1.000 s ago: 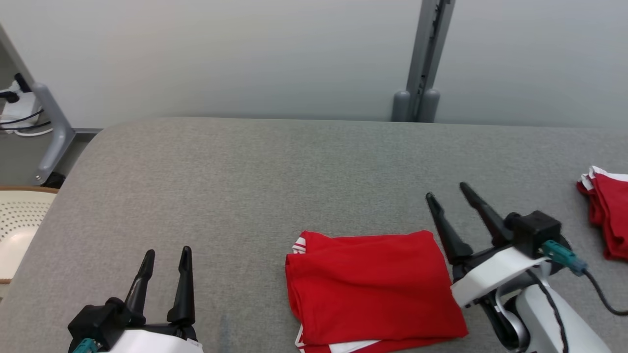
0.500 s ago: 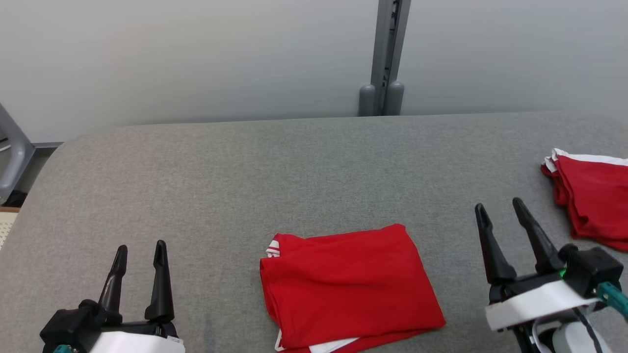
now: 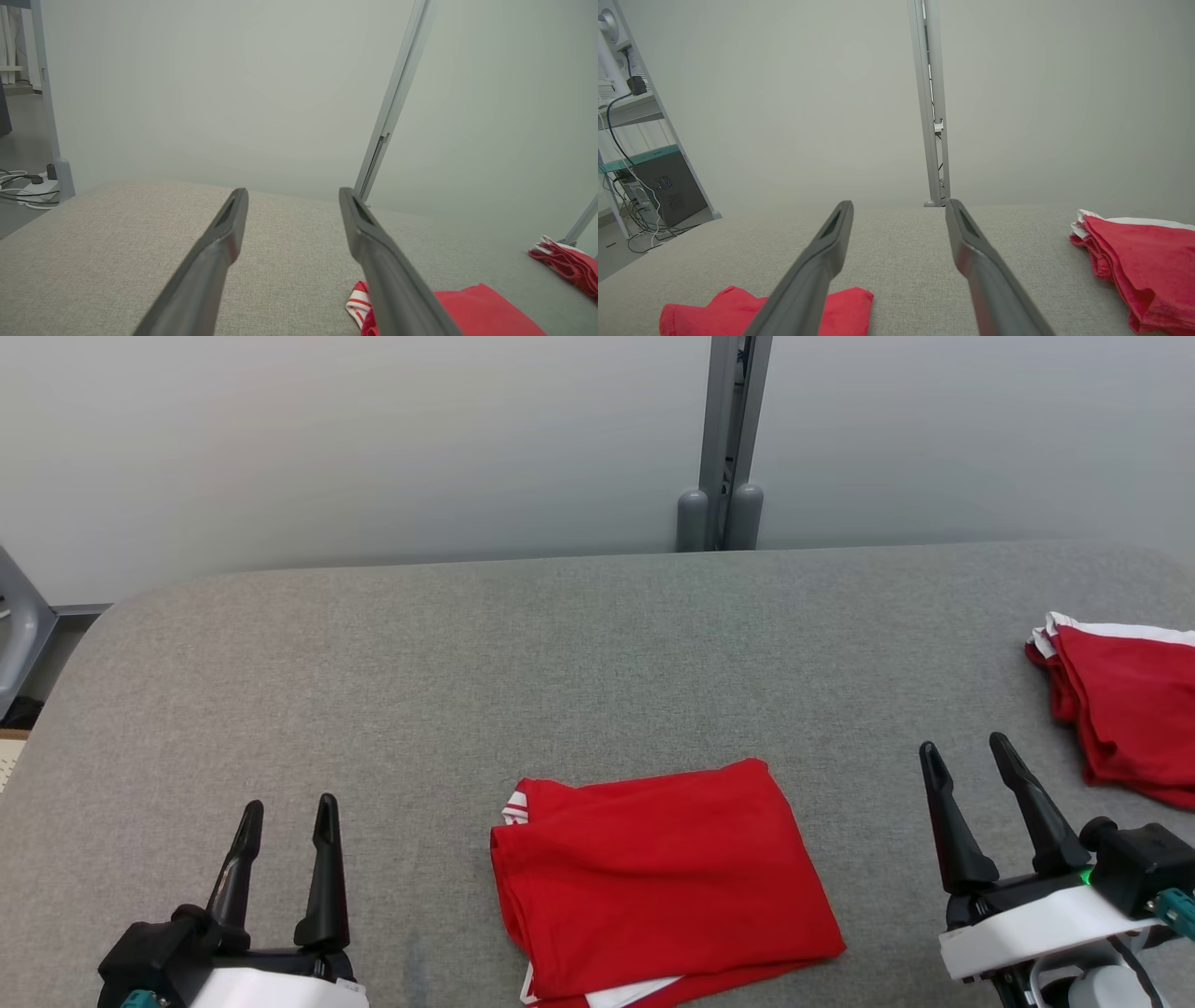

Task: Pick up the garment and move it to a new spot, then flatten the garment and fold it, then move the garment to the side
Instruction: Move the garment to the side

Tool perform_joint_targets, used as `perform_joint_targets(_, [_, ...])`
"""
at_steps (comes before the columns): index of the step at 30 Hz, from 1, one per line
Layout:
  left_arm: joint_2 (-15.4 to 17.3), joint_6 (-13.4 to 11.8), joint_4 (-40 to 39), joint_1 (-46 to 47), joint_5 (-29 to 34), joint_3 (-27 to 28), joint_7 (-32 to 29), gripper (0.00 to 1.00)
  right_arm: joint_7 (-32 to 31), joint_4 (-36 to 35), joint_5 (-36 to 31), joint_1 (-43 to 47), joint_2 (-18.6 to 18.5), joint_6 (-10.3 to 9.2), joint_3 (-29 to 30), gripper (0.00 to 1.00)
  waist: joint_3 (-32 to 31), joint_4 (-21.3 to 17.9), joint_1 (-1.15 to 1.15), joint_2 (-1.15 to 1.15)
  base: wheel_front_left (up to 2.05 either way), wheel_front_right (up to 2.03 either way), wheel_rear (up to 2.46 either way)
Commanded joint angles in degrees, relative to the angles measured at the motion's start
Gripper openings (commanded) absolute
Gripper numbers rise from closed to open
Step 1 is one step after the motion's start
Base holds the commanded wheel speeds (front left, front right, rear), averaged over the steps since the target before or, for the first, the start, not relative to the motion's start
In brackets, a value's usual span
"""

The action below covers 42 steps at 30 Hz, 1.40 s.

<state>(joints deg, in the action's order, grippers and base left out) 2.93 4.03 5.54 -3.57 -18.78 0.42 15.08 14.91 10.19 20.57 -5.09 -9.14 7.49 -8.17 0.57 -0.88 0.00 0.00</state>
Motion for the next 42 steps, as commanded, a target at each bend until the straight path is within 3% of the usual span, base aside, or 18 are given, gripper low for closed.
perform_joint_targets(1, [0.12, -0.04, -0.03, -0.46, 0.56, -0.03, 0.07, 1.00, 0.37, 0.01, -0.33, 0.11, -0.26, 0.01, 0.23, 1.00, -0.05, 0.08, 0.00, 0.00, 0.00, 0.00, 0.00])
perform_joint_targets(19, [0.07, -0.56, 0.67, -0.16, 0.99, -0.70, 0.07, 1.00, 0.34, 1.50, -2.02, -0.25, 0.85, 0.01, 1.44, 1.00, -0.54, 0.49, 0.00, 0.00, 0.00, 0.00, 0.00])
perform_joint_targets(26, [0.07, -0.88, 0.99, -0.18, 1.77, -0.54, 0.07, 1.00, -1.04, 5.25, -2.65, -1.93, 1.11, 0.01, 0.62, 1.00, -0.66, 0.59, 0.00, 0.00, 0.00, 0.00, 0.00])
perform_joint_targets(30, [0.07, -0.71, 1.29, -0.07, 1.70, -0.51, 0.07, 1.00, -5.93, 9.32, 2.49, -3.40, 2.19, 0.01, -2.85, 1.00, -0.72, 0.96, 0.00, 0.00, 0.00, 0.00, 0.00])
perform_joint_targets(35, [0.08, -0.45, 1.52, 0.60, 1.65, -0.82, 0.07, 1.00, -12.09, 15.05, 9.35, -7.07, 0.97, 0.02, -7.16, 1.00, -0.75, 2.32, 0.00, 0.00, 0.00, 0.00, 0.00])
perform_joint_targets(42, [0.08, -0.16, 1.99, 0.83, 1.29, -1.07, 0.07, 1.00, -20.99, 27.41, 16.98, -14.31, 1.44, 0.02, -7.05, 1.00, -0.35, 5.35, 0.00, 0.00, 0.00, 0.00, 0.00])
